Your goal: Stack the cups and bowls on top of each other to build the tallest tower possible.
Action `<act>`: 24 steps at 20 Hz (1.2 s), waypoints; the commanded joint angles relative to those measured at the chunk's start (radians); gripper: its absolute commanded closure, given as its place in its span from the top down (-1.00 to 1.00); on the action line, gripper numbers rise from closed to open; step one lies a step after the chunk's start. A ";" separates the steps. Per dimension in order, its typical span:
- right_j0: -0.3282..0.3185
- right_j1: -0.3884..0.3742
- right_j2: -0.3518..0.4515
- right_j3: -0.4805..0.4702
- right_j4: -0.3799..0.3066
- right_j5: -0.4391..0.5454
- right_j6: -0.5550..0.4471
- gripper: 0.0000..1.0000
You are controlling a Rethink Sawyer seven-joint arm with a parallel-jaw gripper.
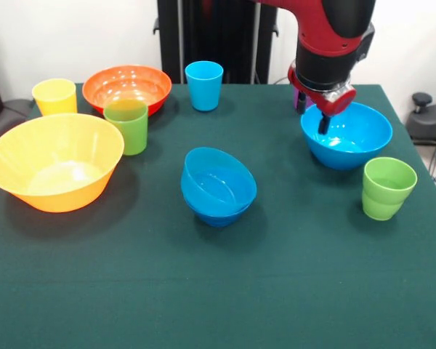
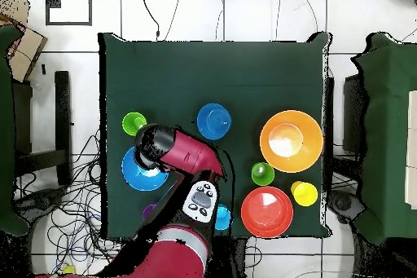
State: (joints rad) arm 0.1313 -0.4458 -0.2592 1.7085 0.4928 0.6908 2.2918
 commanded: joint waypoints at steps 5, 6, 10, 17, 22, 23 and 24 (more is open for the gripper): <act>0.011 0.108 0.091 -0.060 0.007 -0.085 0.160 1.00; 0.013 0.107 0.089 -0.058 0.010 -0.089 0.165 1.00; 0.018 0.108 0.081 -0.056 0.022 -0.101 0.183 1.00; 0.008 0.110 0.059 -0.064 0.038 -0.086 0.211 1.00; 0.015 0.108 0.064 -0.058 0.044 -0.084 0.218 1.00; 0.014 0.106 0.064 -0.057 0.042 -0.082 0.213 1.00; 0.013 0.104 0.065 -0.053 0.041 -0.085 0.210 1.00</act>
State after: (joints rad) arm 0.1364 -0.3721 -0.2620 1.6977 0.4941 0.6906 2.2918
